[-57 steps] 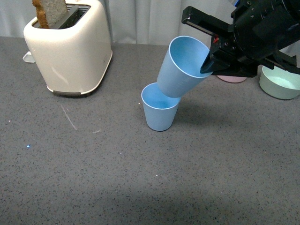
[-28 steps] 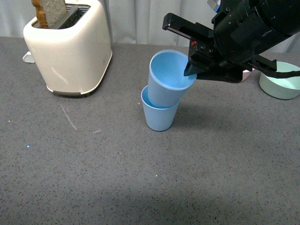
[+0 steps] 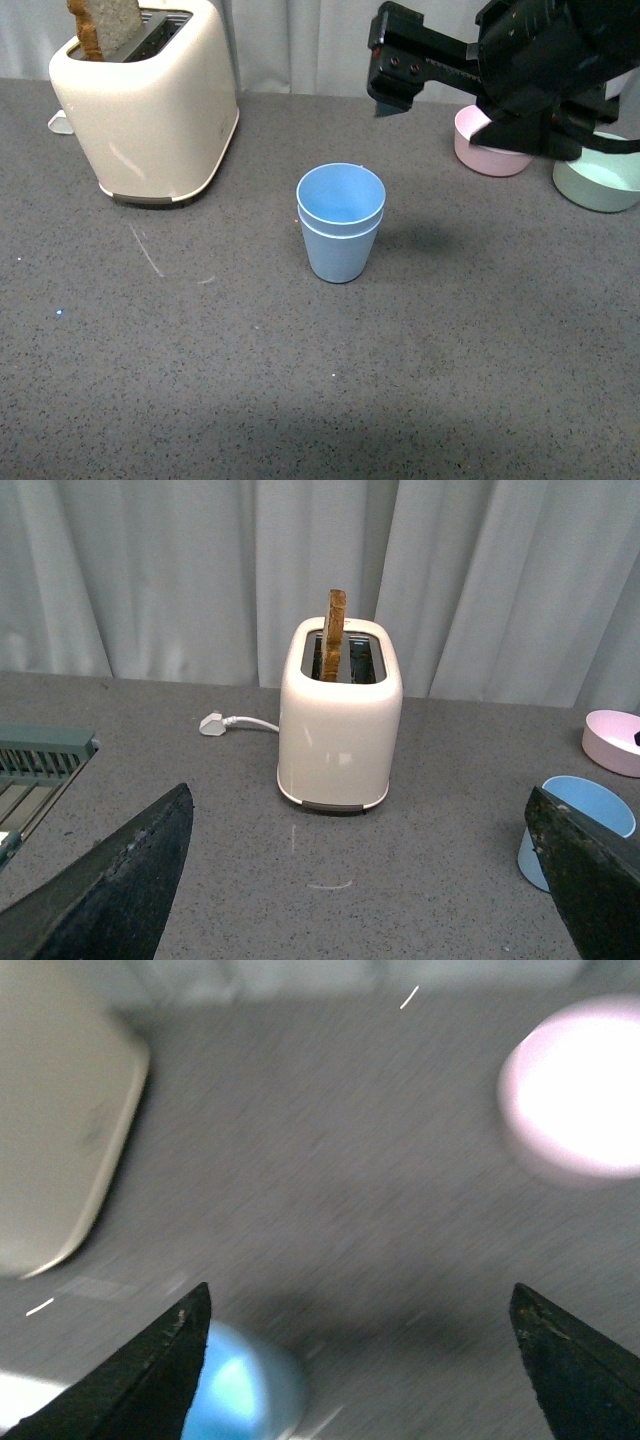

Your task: Stack blue cups with both arms

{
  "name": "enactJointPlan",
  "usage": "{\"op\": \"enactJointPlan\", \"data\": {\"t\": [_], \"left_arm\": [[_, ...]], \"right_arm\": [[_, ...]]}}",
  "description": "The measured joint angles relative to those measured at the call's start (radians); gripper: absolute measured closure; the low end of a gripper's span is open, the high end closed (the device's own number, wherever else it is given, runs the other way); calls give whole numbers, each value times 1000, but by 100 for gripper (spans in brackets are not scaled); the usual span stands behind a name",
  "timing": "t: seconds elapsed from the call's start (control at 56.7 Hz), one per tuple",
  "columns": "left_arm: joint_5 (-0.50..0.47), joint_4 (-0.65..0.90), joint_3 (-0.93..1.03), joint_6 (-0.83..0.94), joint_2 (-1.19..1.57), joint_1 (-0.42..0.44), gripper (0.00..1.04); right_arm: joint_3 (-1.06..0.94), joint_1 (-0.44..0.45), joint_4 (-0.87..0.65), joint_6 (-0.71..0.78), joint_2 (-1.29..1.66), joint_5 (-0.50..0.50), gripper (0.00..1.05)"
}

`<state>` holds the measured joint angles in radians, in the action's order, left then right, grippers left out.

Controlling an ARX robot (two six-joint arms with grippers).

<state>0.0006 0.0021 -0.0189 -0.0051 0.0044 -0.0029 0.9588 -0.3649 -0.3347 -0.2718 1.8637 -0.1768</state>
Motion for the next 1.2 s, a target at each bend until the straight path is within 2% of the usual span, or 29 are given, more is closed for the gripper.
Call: {"op": "enactJointPlan", "data": {"t": [0.053, 0.106, 0.194, 0.265, 0.388, 0.476, 0.829, 1.006, 1.076, 1.2], "left_arm": [[0, 0, 0, 0, -1, 0, 7], [-3, 0, 0, 0, -1, 0, 7], [-3, -1, 0, 0, -1, 0, 7], [-3, -1, 0, 0, -1, 0, 7], [-1, -1, 0, 0, -1, 0, 7], [-1, -1, 0, 0, -1, 0, 7], [-1, -1, 0, 0, -1, 0, 7], [-2, -1, 0, 0, -1, 0, 7], [-1, -1, 0, 0, -1, 0, 7], [-1, -1, 0, 0, -1, 0, 7]], "right_arm": [[-111, 7, -220, 82, -3, -86, 29], [-265, 31, -533, 167, -21, -122, 40], [-391, 72, -770, 223, -108, -107, 54], [-454, 101, -836, 242, -195, -86, 65], [-564, 143, -848, 259, -298, -50, 84], [-656, 173, -836, 266, -367, -11, 104], [-822, 252, -738, 270, -636, 63, 104], [-883, 284, -633, 270, -801, 102, 104], [-899, 334, -589, 270, -861, 166, 104], [-919, 362, -520, 270, -953, 169, 104]]}}
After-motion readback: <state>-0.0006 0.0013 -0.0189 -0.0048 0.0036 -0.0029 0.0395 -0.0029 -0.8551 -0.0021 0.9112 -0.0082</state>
